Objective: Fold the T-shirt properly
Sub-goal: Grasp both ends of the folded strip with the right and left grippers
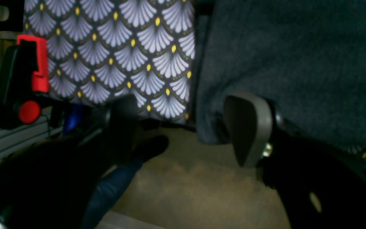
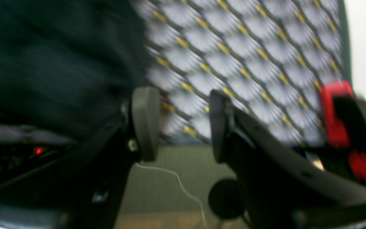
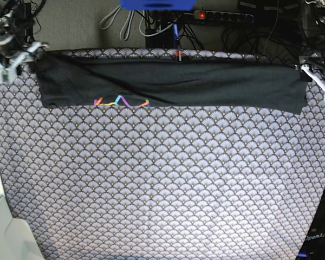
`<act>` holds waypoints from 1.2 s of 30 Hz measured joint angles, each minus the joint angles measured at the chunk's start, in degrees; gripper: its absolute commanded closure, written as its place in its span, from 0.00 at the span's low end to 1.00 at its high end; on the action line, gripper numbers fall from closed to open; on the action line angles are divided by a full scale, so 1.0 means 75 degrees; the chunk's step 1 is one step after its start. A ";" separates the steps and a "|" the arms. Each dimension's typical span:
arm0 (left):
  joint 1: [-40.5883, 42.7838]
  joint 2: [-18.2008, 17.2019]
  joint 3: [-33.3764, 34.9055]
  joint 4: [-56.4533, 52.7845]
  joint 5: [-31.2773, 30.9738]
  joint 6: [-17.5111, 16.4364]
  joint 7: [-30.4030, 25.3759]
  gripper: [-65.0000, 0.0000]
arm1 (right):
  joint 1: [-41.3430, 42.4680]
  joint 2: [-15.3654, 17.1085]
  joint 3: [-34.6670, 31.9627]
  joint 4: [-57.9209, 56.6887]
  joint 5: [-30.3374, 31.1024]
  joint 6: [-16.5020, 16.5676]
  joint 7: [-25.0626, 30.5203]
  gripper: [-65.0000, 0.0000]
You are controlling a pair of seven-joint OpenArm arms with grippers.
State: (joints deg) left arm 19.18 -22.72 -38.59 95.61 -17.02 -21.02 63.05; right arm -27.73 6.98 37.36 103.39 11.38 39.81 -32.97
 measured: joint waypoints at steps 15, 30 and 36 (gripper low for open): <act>-0.0877 0.0122 0.0023 -0.0198 -0.0029 0.0000 -0.0038 0.30 | 0.0160 -0.0003 -0.1606 0.0184 -0.0023 0.0029 -0.0163 0.58; -0.1489 0.0321 0.0627 -0.1853 0.0009 0.0023 -0.0446 0.30 | 0.0431 0.0061 -0.1580 -0.0233 -0.0003 0.0029 -0.0201 0.58; -0.1571 0.0245 0.0650 -0.2349 -0.0175 -0.0035 -0.0653 0.31 | 0.0428 0.0061 -0.1568 -0.0233 0.0000 0.0032 -0.0198 0.58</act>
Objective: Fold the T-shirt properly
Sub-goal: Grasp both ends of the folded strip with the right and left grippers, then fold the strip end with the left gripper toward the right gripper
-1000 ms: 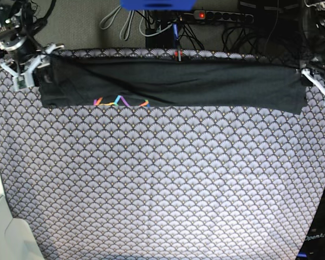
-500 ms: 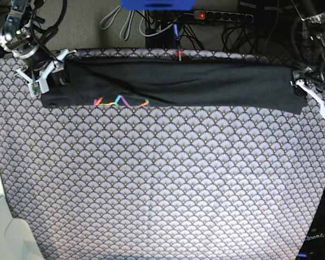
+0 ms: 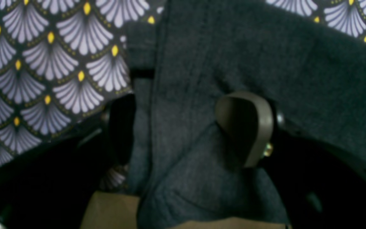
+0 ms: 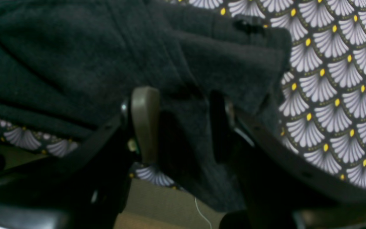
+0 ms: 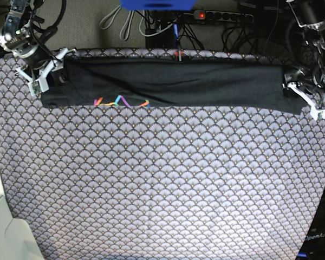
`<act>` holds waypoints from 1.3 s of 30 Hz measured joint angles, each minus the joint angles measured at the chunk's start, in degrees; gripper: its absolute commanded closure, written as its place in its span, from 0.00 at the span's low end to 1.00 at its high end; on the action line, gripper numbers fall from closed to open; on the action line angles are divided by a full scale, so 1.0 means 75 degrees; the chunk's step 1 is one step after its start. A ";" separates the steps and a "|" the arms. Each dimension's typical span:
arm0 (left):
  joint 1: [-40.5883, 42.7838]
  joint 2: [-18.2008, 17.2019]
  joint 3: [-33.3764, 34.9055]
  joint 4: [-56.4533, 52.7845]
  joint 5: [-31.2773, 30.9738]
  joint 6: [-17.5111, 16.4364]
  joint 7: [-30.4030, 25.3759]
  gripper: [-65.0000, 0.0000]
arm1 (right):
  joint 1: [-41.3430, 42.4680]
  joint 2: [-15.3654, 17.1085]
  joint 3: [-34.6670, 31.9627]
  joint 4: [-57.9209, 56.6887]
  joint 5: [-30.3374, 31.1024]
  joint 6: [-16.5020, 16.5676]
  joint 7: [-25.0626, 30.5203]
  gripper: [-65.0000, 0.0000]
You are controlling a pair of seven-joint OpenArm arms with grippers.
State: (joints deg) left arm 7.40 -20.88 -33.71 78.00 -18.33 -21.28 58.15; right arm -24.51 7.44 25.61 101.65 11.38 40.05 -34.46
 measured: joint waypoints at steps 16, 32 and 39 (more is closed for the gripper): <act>-0.0050 -0.0114 -0.0090 -0.0297 0.0015 -0.1291 -0.0358 1.00 | 0.0003 0.0003 0.0006 0.0000 -0.0012 0.0000 0.0000 0.58; 0.0283 0.1405 -0.0041 0.4945 0.0213 -0.1588 0.2159 1.00 | 0.0003 0.0000 -0.0023 0.0000 -0.0023 -0.0003 0.0003 0.58; 0.0210 0.2194 0.0015 0.4943 0.0227 -0.1594 0.2623 1.00 | 0.0000 -0.0003 -0.0023 0.0000 -0.0023 -0.0003 0.0003 0.58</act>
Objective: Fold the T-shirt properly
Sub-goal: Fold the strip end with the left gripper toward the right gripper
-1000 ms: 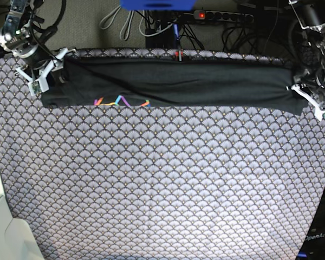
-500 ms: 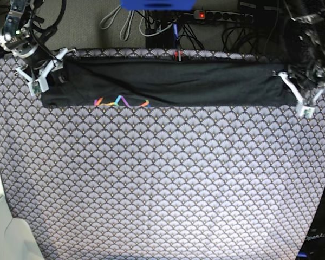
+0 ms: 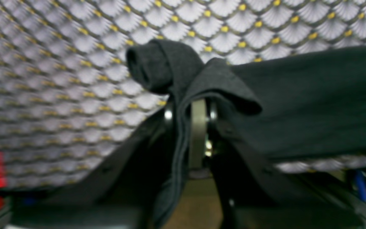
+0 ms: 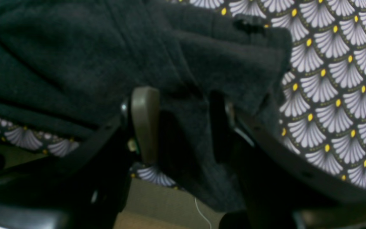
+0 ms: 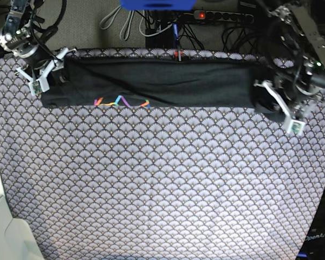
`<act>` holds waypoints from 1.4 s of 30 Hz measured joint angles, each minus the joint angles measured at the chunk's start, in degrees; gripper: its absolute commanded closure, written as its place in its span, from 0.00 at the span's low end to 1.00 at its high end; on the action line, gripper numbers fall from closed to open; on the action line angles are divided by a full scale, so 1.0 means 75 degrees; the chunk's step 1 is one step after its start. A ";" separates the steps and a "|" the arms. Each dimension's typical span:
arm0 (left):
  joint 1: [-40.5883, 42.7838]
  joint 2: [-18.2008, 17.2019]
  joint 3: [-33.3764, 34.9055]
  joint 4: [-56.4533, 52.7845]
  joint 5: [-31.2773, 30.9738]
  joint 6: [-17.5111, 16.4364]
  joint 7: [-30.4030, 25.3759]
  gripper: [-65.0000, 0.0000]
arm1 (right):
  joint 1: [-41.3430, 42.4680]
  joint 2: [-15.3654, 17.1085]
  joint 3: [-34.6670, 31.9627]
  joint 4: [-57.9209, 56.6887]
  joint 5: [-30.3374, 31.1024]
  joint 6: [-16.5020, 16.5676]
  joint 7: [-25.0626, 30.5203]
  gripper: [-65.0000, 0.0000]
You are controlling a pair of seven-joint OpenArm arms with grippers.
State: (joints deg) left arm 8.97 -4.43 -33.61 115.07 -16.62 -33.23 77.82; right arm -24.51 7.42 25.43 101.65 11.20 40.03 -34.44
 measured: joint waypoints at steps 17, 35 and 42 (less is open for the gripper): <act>-0.0035 0.1358 0.2107 -0.0020 0.0099 0.0029 -0.0012 1.00 | 0.0000 0.0006 0.0000 0.0000 0.0000 0.0000 0.0000 0.58; 0.0015 0.1734 0.3716 -0.0609 0.0119 0.1381 -0.0379 1.00 | 0.0000 0.0003 0.0000 0.0000 0.0000 0.0000 -0.0003 0.58; 0.0009 0.1734 0.3995 -0.0909 0.0067 0.1381 -0.0379 1.00 | -0.0012 0.0003 0.0000 0.0000 0.0000 0.0000 -0.0003 0.58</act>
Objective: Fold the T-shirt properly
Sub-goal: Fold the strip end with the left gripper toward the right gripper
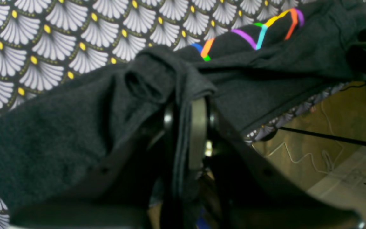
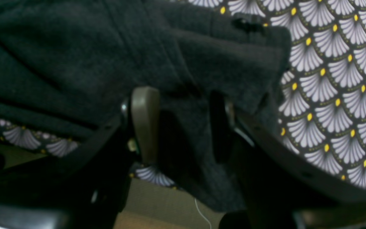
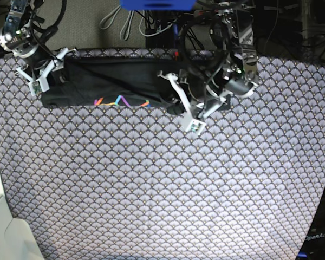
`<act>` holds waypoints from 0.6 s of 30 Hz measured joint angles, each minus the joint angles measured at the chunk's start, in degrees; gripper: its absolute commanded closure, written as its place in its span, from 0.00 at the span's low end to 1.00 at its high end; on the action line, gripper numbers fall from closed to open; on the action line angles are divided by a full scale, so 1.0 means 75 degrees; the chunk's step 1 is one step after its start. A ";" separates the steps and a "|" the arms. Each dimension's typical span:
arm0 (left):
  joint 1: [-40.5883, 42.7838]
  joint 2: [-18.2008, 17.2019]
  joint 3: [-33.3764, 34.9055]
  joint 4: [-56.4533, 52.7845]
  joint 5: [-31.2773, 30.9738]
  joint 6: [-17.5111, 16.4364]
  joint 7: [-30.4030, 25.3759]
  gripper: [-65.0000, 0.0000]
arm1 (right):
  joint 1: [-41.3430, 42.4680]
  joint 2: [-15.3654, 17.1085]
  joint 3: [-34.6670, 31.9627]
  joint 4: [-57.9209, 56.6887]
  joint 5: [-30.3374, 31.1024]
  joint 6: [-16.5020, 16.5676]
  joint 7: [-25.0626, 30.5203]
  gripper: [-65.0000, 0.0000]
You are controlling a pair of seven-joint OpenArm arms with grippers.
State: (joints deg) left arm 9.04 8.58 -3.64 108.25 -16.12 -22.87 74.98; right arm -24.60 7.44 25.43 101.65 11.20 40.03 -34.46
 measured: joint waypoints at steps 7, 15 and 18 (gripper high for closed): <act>-0.0041 0.0000 0.0000 0.0009 0.0003 0.0003 0.0003 0.99 | -0.0003 0.0003 0.0000 0.0000 0.0000 0.0000 0.0000 0.58; -0.0064 0.0003 -0.0026 0.0009 0.0003 0.0029 0.0003 0.93 | -0.0009 0.0003 0.0000 0.0000 0.0000 0.0000 0.0000 0.58; -0.0064 0.0000 -0.0044 0.0038 0.0000 0.0029 0.0006 0.70 | -0.0023 0.0003 0.0000 0.0000 0.0003 0.0000 0.0003 0.58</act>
State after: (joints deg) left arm 8.56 8.58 -3.97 108.53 -16.12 -22.65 75.02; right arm -24.77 7.46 25.43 101.65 11.22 40.03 -34.44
